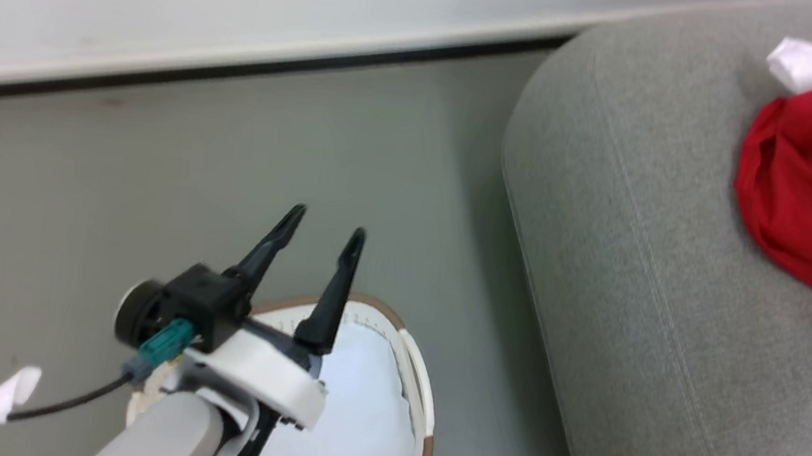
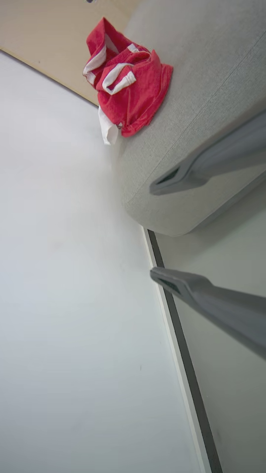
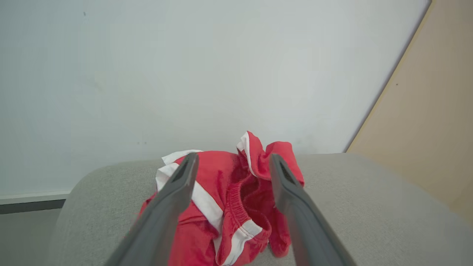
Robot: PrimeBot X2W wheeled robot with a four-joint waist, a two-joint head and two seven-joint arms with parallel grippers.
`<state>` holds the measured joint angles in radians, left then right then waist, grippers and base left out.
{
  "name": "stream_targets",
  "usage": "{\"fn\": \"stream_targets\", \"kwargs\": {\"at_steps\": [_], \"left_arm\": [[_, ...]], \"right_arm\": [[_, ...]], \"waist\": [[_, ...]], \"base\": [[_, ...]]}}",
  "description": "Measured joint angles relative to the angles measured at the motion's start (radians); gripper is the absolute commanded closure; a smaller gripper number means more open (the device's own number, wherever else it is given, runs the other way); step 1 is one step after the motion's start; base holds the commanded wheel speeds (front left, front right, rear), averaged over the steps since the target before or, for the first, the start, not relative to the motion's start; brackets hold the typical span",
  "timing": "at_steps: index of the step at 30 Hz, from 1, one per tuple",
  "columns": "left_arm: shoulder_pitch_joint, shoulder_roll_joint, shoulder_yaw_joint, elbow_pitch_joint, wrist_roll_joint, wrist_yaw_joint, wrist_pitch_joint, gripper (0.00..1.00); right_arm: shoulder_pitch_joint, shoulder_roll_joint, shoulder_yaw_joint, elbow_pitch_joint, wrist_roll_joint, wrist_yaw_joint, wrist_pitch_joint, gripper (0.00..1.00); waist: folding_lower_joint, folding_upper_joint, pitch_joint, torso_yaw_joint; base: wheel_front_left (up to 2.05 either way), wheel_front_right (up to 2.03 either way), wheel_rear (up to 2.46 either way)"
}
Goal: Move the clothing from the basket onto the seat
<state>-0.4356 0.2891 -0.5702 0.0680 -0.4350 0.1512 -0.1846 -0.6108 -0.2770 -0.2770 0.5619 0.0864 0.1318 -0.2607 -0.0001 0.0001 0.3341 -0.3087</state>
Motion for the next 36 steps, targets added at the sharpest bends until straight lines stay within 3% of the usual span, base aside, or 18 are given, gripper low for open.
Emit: {"fn": "stream_targets", "kwargs": {"at_steps": [9, 15, 25, 36], "left_arm": [[0.137, -0.024, 0.081, 0.099, -0.024, 0.04, -0.074, 0.0], [0.239, -0.061, 0.184, 0.102, 0.002, 0.053, -0.079, 0.0], [0.412, -0.146, 0.355, 0.071, 0.106, 0.01, -0.079, 0.0], [0.499, -0.217, 0.456, 0.08, 0.167, -0.054, -0.079, 0.0]], "right_arm": [[0.225, 0.075, 0.146, -0.203, -0.026, 0.0, 0.0, 0.0], [0.362, 0.125, 0.216, -0.273, -0.034, 0.0, 0.0, 0.0], [0.527, 0.189, 0.228, -0.32, -0.026, 0.0, 0.0, 0.0], [0.599, 0.221, 0.243, -0.307, -0.035, 0.0, 0.0, 0.0]], "waist": [[-0.0002, 0.0, -0.156, 0.062], [-0.0002, 0.0, -0.235, 0.122], [-0.0002, 0.0, -0.343, 0.189], [-0.0001, 0.0, -0.393, 0.236]], "base": [[0.0, 0.0, 0.0], [0.0, 0.0, 0.0], [0.0, 0.0, 0.0], [0.0, 0.0, 0.0]]}}
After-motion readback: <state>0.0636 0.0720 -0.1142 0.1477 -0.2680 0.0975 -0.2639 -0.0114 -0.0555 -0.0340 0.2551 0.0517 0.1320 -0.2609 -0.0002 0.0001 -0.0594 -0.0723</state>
